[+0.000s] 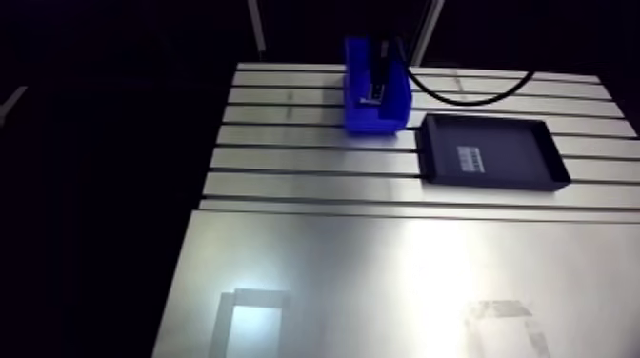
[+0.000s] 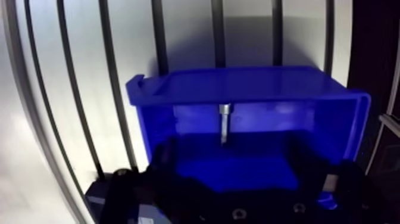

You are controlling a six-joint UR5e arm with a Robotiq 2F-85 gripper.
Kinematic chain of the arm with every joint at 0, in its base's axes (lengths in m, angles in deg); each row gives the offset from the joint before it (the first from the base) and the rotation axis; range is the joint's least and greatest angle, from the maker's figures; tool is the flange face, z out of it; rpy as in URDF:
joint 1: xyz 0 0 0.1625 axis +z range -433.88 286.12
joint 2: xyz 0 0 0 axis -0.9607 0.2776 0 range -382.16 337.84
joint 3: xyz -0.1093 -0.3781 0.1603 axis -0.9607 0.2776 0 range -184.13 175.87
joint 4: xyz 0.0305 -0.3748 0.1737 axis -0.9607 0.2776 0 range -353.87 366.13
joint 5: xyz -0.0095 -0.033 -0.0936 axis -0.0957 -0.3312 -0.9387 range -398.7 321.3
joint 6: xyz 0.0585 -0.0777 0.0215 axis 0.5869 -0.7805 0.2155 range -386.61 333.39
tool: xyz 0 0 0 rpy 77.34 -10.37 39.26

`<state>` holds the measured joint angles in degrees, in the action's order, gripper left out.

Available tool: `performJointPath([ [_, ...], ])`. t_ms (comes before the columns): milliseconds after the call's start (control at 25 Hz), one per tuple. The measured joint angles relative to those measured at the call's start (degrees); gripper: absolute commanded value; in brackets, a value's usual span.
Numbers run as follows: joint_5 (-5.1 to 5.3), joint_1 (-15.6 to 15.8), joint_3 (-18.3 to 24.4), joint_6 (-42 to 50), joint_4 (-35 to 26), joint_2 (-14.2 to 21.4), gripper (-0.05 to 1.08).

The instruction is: Pick up the M10 bolt from the tray and put it into the blue bin.

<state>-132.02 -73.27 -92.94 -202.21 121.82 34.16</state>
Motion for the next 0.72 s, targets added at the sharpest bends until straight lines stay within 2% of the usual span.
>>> performJointPath([
  [440, 0.11, 0.0, 2.8, 2.5, -7.4, 6.5, 0.01],
  [720, 0.21, -0.1, 6.6, 11.4, -15.3, 10.0, 0.01],
])
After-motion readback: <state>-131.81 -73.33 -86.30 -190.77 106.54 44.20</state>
